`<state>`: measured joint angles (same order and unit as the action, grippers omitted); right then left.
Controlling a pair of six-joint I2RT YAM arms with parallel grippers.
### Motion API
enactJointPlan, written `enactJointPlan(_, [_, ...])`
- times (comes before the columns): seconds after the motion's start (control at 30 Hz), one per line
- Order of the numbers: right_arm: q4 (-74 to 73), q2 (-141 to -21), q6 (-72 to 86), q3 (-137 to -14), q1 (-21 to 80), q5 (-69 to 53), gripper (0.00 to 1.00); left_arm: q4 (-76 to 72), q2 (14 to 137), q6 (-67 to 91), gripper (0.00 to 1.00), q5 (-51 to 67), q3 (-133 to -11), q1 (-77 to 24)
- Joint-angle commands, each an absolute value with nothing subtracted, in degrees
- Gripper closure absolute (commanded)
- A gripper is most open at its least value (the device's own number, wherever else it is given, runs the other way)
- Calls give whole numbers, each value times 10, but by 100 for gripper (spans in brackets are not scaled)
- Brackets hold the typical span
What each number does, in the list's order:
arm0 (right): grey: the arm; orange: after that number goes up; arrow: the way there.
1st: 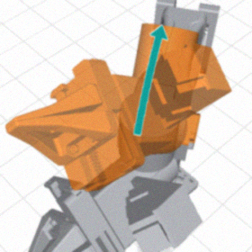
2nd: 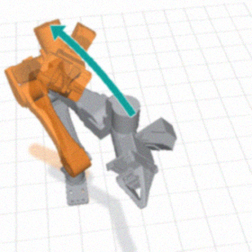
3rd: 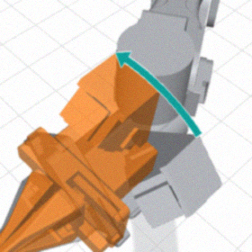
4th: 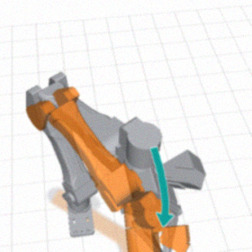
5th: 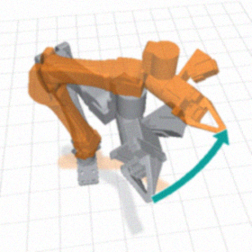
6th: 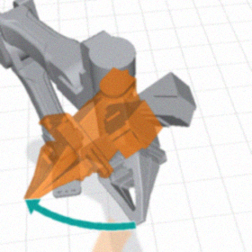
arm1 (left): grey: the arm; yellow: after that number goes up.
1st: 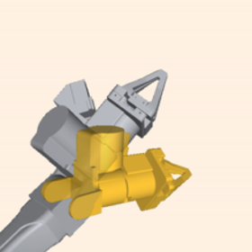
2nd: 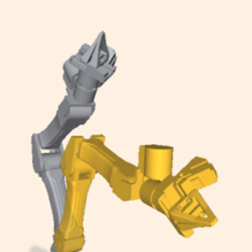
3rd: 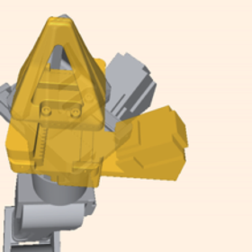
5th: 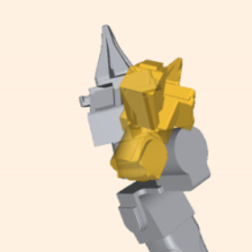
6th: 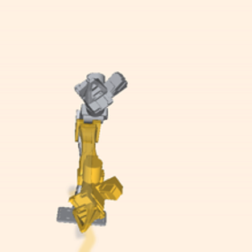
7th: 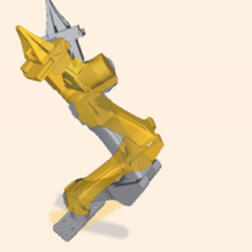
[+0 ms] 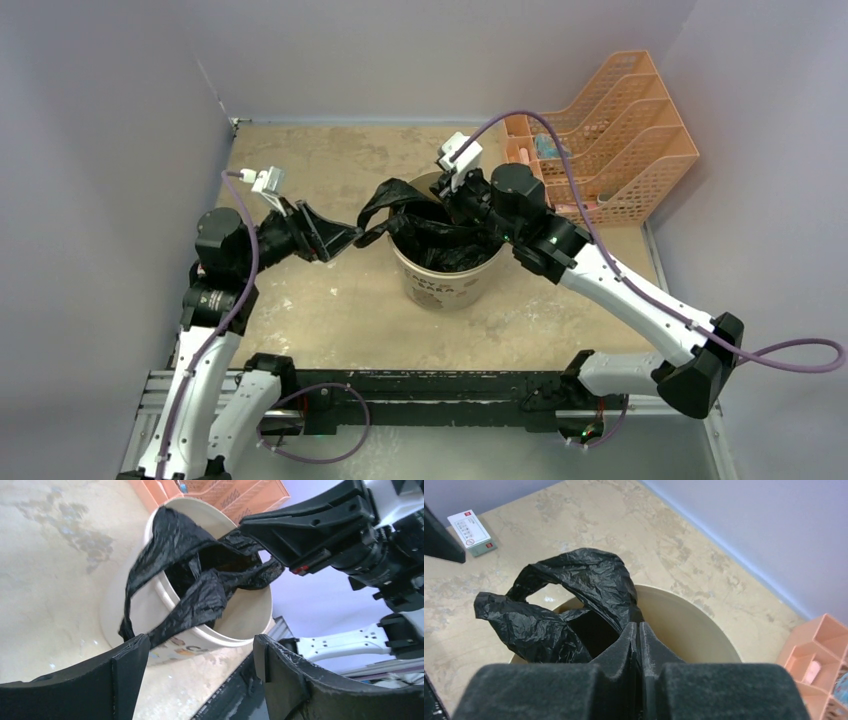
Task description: Put the trash bags into the trash bin
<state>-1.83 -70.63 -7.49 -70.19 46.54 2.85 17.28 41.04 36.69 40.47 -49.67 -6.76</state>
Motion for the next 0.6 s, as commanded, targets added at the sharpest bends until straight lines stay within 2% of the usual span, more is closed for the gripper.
enactJointPlan(0.0, [-15, -711, -60, -698, 466, 36, 85, 160, 379, 486, 23, 433, -454, -64])
enactJointPlan(0.13, [-22, -704, -101, -692, 467, 24, 60, 115, 306, 584, 21, 442, -366, -64])
enactJointPlan(0.17, [-27, -703, -108, -692, 467, 19, 57, 102, 288, 606, 20, 437, -348, -64])
enactJointPlan(0.33, [-39, -702, -126, -684, 467, 1, 50, 51, 272, 684, 17, 416, -314, -64])
enactJointPlan(0.5, [-32, -723, -128, -687, 467, 47, 51, 10, 317, 723, 16, 432, -314, -65])
enactJointPlan(0.57, [-18, -730, -124, -687, 467, 70, 54, -17, 326, 731, 15, 423, -312, -65])
